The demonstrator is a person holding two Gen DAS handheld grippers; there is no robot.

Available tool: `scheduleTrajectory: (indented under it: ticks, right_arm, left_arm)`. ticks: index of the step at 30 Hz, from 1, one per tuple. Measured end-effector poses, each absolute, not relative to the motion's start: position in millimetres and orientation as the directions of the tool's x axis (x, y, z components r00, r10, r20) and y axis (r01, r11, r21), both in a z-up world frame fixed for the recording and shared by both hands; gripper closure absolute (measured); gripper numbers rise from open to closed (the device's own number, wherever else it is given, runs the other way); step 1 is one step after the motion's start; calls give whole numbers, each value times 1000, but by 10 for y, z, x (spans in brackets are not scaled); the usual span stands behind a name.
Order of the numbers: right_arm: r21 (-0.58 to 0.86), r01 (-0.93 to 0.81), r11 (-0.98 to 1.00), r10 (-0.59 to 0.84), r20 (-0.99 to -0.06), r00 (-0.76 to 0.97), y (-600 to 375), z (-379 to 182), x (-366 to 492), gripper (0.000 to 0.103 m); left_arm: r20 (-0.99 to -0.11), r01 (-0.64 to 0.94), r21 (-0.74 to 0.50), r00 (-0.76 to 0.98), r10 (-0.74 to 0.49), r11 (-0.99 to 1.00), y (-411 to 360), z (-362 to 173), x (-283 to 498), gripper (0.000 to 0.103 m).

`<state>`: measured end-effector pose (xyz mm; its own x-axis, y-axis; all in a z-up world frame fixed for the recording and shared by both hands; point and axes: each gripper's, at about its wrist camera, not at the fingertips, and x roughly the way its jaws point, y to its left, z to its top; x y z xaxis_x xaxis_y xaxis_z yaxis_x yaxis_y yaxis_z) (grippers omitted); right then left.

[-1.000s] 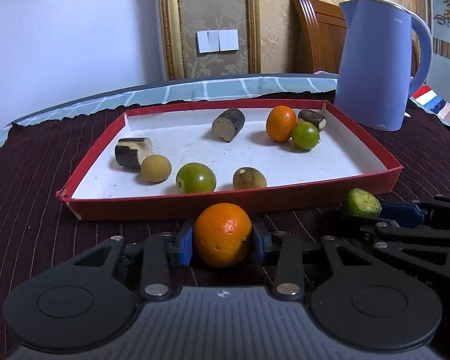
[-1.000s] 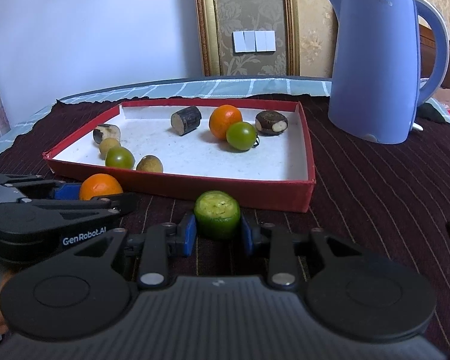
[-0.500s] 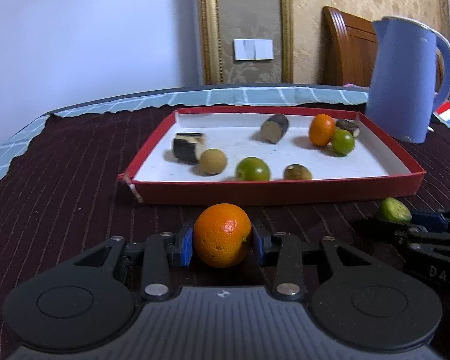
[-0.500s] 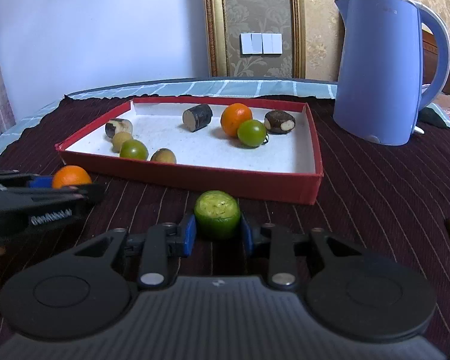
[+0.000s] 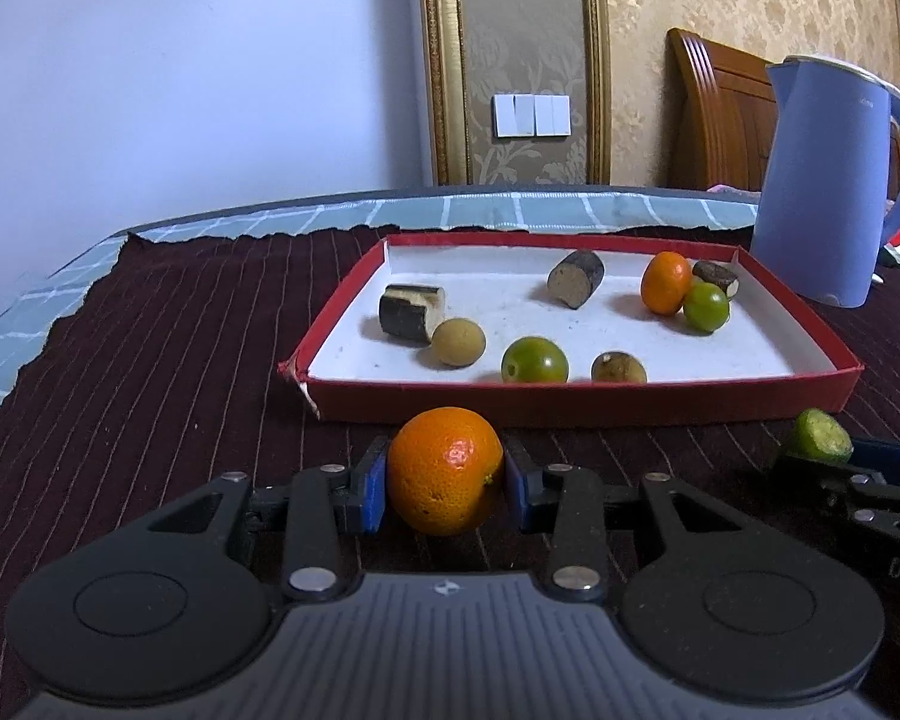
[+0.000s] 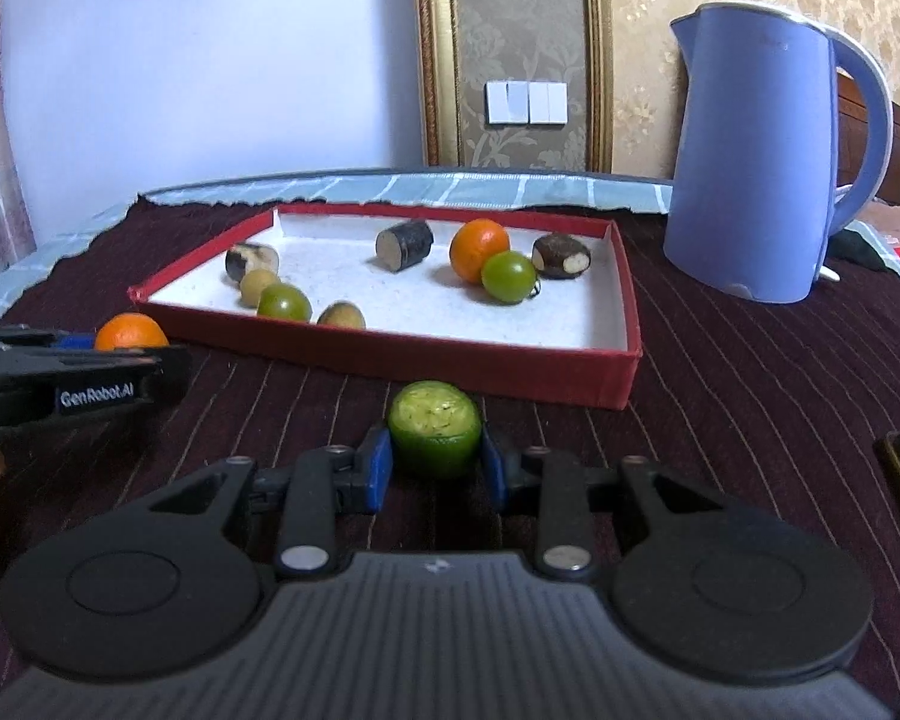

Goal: Organize fruits
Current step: 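Carry the lime and orange over the red tray with both grippers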

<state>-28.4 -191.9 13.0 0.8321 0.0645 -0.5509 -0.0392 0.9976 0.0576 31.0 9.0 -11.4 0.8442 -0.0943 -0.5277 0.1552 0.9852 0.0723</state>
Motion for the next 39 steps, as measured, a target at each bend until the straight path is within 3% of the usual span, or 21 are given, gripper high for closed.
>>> scheduleTrajectory:
  ticks: [10,39]
  right_arm:
    - [70,-25,997,56,-493,868,-1934,320,-285,73]
    - [57,-30,998,54,-493,868,-1920,344,-150,73]
  left_arm:
    - [-510,144,87,857,-81,986,9,-24,391,66]
    - [-499,128,113,865,-56,985,-37,60,533,65]
